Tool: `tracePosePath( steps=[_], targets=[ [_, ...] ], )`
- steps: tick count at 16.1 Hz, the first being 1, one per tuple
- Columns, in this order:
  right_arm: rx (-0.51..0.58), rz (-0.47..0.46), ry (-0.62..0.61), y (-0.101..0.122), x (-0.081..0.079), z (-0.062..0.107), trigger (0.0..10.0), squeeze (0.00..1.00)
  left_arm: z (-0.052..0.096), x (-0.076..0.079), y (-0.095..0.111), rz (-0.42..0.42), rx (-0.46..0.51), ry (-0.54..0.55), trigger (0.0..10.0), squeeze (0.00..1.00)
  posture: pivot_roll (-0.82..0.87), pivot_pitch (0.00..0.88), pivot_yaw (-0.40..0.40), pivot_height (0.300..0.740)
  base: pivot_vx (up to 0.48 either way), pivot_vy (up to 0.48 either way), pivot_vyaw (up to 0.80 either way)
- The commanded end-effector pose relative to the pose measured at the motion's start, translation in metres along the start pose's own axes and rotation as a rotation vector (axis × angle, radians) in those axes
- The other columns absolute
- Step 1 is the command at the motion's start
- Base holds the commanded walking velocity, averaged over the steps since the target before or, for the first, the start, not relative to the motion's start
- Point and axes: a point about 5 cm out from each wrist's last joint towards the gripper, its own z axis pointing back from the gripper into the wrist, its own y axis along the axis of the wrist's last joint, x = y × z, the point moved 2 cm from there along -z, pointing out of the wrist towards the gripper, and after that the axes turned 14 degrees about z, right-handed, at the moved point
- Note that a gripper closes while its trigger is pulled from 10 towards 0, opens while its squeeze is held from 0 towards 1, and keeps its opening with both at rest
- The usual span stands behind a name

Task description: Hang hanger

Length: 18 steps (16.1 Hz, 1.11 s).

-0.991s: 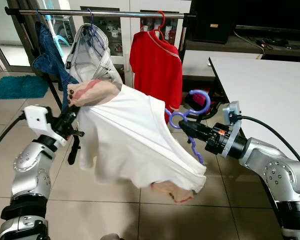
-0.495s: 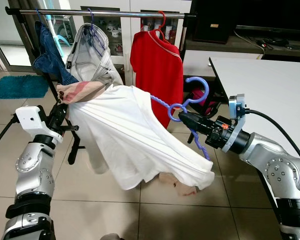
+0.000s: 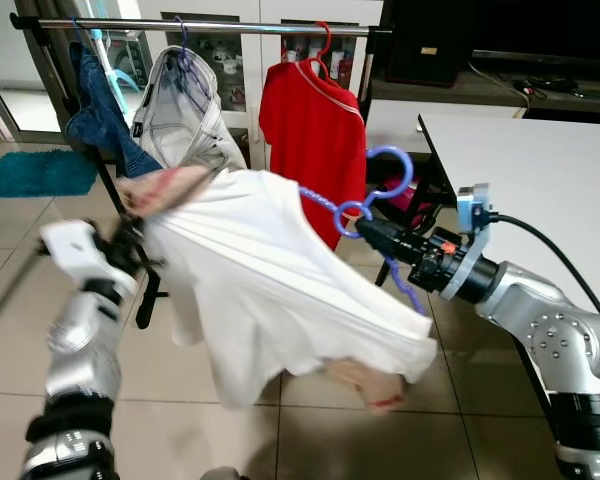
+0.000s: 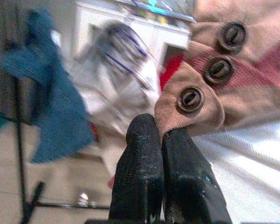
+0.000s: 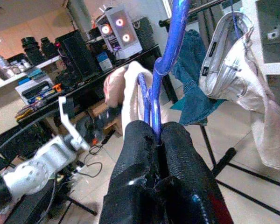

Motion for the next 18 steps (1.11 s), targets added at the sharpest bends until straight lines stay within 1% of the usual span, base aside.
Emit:
tracePosePath(
  steps=[1, 2, 3, 4, 5, 7, 8, 9, 10, 11, 13, 14, 15, 17, 18],
  targets=[
    [0.042, 0.028, -0.04, 0.011, 0.007, 0.009, 10.0, 0.0, -0.002, 0.008, 0.002, -0.049, -0.036, -0.079, 10.0, 0.0, -0.09, 0.0, -0.012, 0.74, 0.0, 0.0, 0.0],
    [0.043, 0.028, -0.04, 0.012, 0.006, 0.008, 10.0, 0.0, 0.0, 0.011, -0.001, -0.075, -0.066, -0.123, 10.0, 1.0, -0.09, 0.0, -0.013, 0.74, 0.0, 0.0, 0.0],
    [0.043, 0.03, -0.04, 0.012, 0.007, 0.008, 10.0, 0.0, 0.003, 0.013, -0.002, -0.098, -0.102, -0.169, 10.0, 1.0, -0.09, 0.0, -0.012, 0.74, 0.0, 0.0, 0.0],
    [0.043, 0.032, -0.04, 0.013, 0.007, 0.009, 10.0, 0.0, 0.005, 0.013, -0.003, -0.098, -0.121, -0.197, 10.0, 1.0, -0.09, 0.0, -0.012, 0.74, 0.0, 0.0, 0.0],
    [0.037, 0.04, -0.04, 0.013, 0.007, 0.009, 10.0, 0.0, 0.009, 0.014, -0.002, -0.093, -0.139, -0.24, 10.0, 1.0, -0.09, 0.0, -0.01, 0.74, 0.0, 0.0, 0.0],
    [0.031, 0.047, -0.037, 0.014, 0.007, 0.011, 10.0, 0.0, 0.014, 0.012, 0.005, -0.07, -0.141, -0.285, 10.0, 1.0, -0.09, 0.0, -0.008, 0.74, 0.0, 0.0, 0.0],
    [0.024, 0.052, -0.03, 0.014, 0.007, 0.012, 10.0, 0.0, 0.017, 0.009, 0.014, -0.049, -0.134, -0.315, 10.0, 1.0, -0.09, 0.0, -0.008, 0.74, 0.0, 0.0, 0.0],
    [0.019, 0.056, -0.012, 0.015, 0.006, 0.014, 10.0, 0.0, 0.02, 0.005, 0.028, -0.038, -0.116, -0.342, 10.0, 1.0, -0.09, 0.0, -0.01, 0.74, 0.0, 0.0, 0.0],
    [0.02, 0.055, 0.021, 0.016, 0.002, 0.015, 10.0, 0.0, 0.018, 0.007, 0.041, -0.041, -0.109, -0.386, 10.0, 1.0, -0.08, 0.0, -0.012, 0.74, 0.0, 0.0, 0.0],
    [0.019, 0.054, 0.047, 0.017, -0.001, 0.015, 10.0, 0.0, 0.016, 0.01, 0.045, -0.054, -0.118, -0.413, 10.0, 1.0, -0.08, 0.0, -0.014, 0.74, 0.0, 0.0, 0.0],
    [0.009, 0.06, 0.126, 0.019, -0.009, 0.015, 10.0, 0.0, 0.008, 0.018, 0.049, -0.108, -0.181, -0.497, 10.0, 1.0, -0.08, 0.0, -0.014, 0.74, 0.0, 0.0, 0.0],
    [0.006, 0.063, 0.14, 0.019, -0.011, 0.016, 10.0, 0.0, 0.007, 0.019, 0.05, -0.122, -0.194, -0.511, 10.0, 1.0, -0.08, 0.0, -0.014, 0.74, 0.0, 0.0, 0.0],
    [-0.007, 0.08, 0.181, 0.021, -0.015, 0.016, 10.0, 0.0, 0.001, 0.024, 0.055, -0.155, -0.247, -0.576, 10.0, 0.0, -0.09, 0.0, -0.011, 0.74, 0.0, 0.0, 0.0],
    [-0.012, 0.097, 0.197, 0.024, -0.016, 0.016, 10.0, 0.0, -0.002, 0.031, 0.06, -0.159, -0.299, -0.648, 10.0, 0.0, -0.09, 0.0, -0.005, 0.74, 0.0, 0.0, 0.0],
    [-0.01, 0.1, 0.202, 0.025, -0.017, 0.016, 10.0, 0.0, -0.002, 0.035, 0.059, -0.161, -0.329, -0.685, 10.0, 0.0, -0.09, 0.0, -0.005, 0.74, 0.0, 0.0, 0.0]
  ],
)
